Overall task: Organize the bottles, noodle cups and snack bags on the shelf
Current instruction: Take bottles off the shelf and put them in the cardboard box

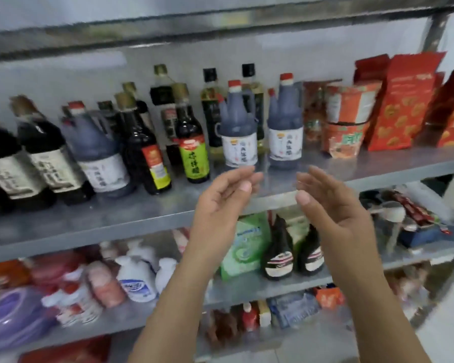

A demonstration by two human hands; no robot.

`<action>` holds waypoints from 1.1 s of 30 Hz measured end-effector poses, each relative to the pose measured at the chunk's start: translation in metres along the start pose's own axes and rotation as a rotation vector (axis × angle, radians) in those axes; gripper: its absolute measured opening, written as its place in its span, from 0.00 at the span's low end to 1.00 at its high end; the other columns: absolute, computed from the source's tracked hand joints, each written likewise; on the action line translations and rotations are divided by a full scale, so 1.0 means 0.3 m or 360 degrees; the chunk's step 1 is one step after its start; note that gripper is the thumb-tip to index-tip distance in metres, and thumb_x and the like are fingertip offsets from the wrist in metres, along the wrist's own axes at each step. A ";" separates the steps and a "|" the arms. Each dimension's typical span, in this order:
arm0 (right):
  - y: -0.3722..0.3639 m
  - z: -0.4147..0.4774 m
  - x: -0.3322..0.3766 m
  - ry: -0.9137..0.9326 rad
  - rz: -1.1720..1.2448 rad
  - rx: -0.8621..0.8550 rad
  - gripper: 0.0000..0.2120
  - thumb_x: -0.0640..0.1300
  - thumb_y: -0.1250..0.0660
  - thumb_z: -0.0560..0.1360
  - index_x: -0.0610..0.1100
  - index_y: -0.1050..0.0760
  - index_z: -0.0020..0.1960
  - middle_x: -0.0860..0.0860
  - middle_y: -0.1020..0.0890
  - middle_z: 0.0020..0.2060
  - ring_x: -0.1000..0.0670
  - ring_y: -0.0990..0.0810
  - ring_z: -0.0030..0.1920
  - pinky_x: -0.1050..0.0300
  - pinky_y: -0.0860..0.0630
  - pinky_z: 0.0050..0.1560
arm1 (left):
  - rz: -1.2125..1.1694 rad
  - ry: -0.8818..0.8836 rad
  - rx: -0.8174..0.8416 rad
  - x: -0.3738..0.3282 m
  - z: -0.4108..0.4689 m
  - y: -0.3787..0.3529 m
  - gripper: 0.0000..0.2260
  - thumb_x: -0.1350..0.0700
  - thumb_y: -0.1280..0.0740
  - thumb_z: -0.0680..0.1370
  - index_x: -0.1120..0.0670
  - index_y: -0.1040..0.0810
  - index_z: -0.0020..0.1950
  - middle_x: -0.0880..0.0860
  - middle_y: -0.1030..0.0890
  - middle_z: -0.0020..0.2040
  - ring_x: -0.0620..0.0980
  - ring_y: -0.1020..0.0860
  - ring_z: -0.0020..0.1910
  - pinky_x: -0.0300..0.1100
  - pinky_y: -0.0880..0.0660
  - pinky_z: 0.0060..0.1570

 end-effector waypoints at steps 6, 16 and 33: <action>-0.446 0.044 0.010 0.0007 0.0107 0.0353 0.22 0.47 0.30 0.71 0.52 0.24 0.65 0.58 0.17 0.60 0.58 0.21 0.63 0.63 0.25 0.63 | 0.0016 -0.0131 -0.0310 -0.134 0.014 0.384 0.10 0.64 0.37 0.82 0.57 0.21 0.61 0.52 0.14 0.56 0.49 0.17 0.57 0.39 0.22 0.59; -1.046 0.020 -0.151 -0.0166 0.0524 0.0928 0.20 0.51 0.29 0.68 0.52 0.21 0.59 0.58 0.16 0.58 0.57 0.20 0.62 0.70 0.25 0.57 | 0.0186 -0.0316 -0.0983 -0.164 -0.064 0.877 0.09 0.65 0.36 0.80 0.60 0.20 0.58 0.55 0.14 0.53 0.51 0.16 0.54 0.37 0.22 0.53; -2.006 -0.198 -0.299 -0.0172 0.0323 0.1215 0.09 0.48 0.32 0.79 0.61 0.22 0.57 0.59 0.17 0.54 0.58 0.19 0.57 0.48 0.22 0.62 | 0.0475 -0.0135 -0.1425 -0.260 -0.143 1.881 0.09 0.62 0.37 0.82 0.56 0.21 0.60 0.54 0.14 0.53 0.50 0.16 0.51 0.34 0.22 0.46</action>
Point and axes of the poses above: each hand's wrist, its own z-axis towards the middle knuckle, its own y-axis out of the back of the hand, x = y × z, the point moved 1 cm from there along z, towards the middle knuckle
